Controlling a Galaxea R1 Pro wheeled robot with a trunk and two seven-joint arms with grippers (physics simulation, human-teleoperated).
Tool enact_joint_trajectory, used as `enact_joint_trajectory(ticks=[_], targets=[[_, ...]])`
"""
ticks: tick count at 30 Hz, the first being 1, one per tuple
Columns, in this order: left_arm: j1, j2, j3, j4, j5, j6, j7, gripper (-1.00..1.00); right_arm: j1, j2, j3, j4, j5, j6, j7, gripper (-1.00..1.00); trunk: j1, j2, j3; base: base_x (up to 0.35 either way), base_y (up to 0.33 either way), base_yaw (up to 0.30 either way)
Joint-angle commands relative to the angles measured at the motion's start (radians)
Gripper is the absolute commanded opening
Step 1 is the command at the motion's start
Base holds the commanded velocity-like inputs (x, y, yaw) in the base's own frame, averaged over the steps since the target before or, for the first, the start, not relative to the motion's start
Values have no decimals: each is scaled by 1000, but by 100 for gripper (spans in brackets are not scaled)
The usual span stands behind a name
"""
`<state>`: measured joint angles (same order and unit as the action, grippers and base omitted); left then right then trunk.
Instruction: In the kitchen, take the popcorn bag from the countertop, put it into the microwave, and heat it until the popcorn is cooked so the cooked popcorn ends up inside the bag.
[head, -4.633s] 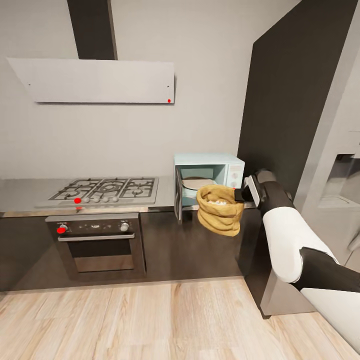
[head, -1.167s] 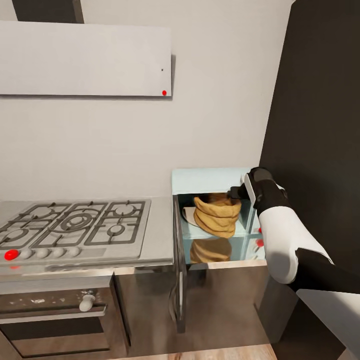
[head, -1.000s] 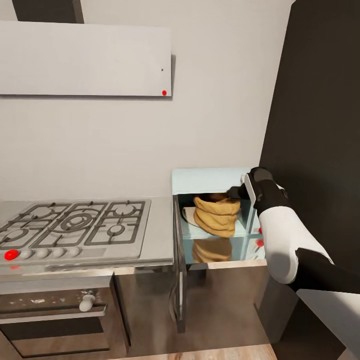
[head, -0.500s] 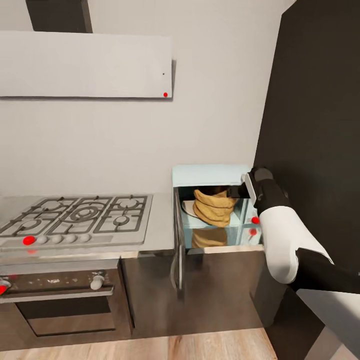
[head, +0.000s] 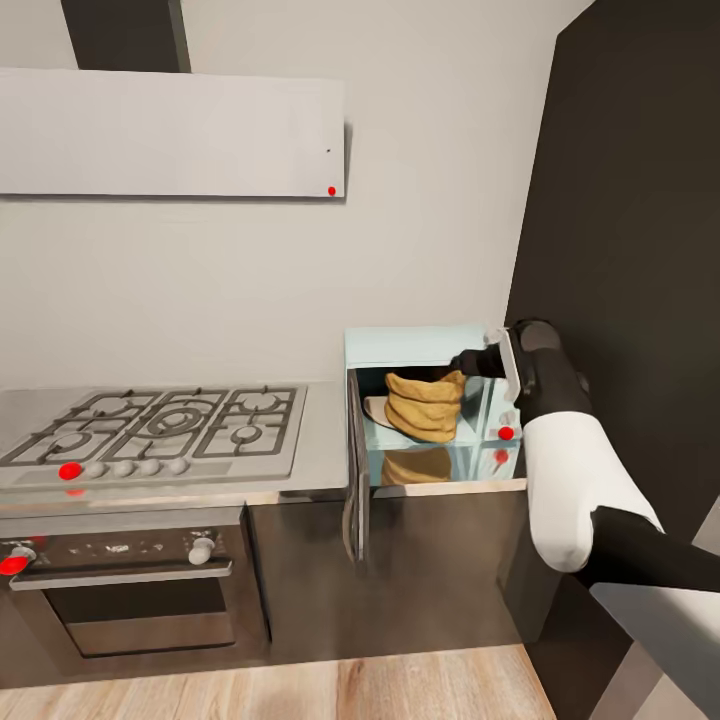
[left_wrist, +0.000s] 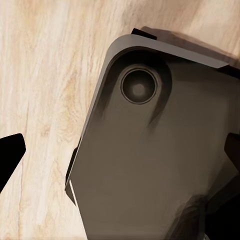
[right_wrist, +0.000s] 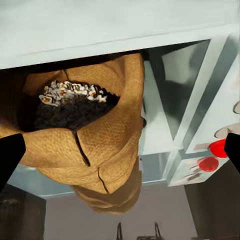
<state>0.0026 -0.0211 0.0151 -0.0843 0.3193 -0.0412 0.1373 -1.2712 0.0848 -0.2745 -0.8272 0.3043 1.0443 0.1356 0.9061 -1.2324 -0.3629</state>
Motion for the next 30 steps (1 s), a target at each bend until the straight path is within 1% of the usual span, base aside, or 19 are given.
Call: enact_joint_trajectory(ticks=[1, 2, 5, 7, 10, 14, 16, 17, 20, 23, 24, 26, 28, 30], targets=[[0, 0, 1, -2, 4, -2, 3, 100, 0, 2, -4, -2, 12, 3, 9, 100, 0, -1, -1, 0, 0, 0], [0, 0, 1, -2, 4, -2, 2, 100, 22, 2, -3, -3, 16, 3, 12, 100, 0, -1, -1, 0, 0, 0], [0, 0, 1, -2, 4, -2, 2, 100, 124, -2, -2, -13, 18, 3, 15, 100, 0, -1, -1, 0, 0, 0], [0, 0, 0, -3, 3, -2, 2, 100, 169, -3, -2, -45, 16, 3, 16, 100, 0, -1, -1, -11, 0, 0], [0, -2, 0, -3, 3, -2, 3, 100, 194, 0, 0, -66, 13, 3, 16, 100, 0, -1, -1, -230, 0, 0], [0, -2, 0, -2, 3, -2, 2, 100, 226, 5, 3, -61, 11, 3, 17, 100, 0, -1, -1, -271, 0, 0], [0, -2, -3, -2, 3, -2, 2, 100, 257, 11, 4, -59, 10, -83, 36, 100, 0, -1, -1, -170, 0, 0], [0, -3, -4, -2, 2, -2, 2, 100, 277, 17, 3, -58, 10, -136, 60, 100, 0, -1, -1, -81, 0, 0], [0, -2, -1, -2, 2, -2, 3, 100, 314, 34, 3, -57, 10, -255, 101, 100, 0, -1, -1, -31, 0, 0], [0, -1, 1, -2, 3, -2, 4, 100, 324, 51, 3, -55, 10, -336, 108, 100, 0, -1, -1, -5, 0, 0], [0, -1, 1, -3, 3, -2, 4, 100, 326, 55, 3, -55, 9, -388, 109, 100, 0, -1, -1, -1, 0, 0], [0, -1, 1, -3, 3, -2, 4, 100, 328, 62, 3, -57, 3, -465, 109, 100, 0, -1, -1, 0, 0, 0], [0, 0, 1, -3, 3, -2, 4, 100, 328, 65, 1, -56, 0, -502, 110, 100, 0, -1, -1, 0, 0, 0], [0, -1, 0, -3, 3, -2, 4, 100, 329, 65, 0, -55, 0, -511, 104, 100, 0, -1, -1, 0, 0, 0]])
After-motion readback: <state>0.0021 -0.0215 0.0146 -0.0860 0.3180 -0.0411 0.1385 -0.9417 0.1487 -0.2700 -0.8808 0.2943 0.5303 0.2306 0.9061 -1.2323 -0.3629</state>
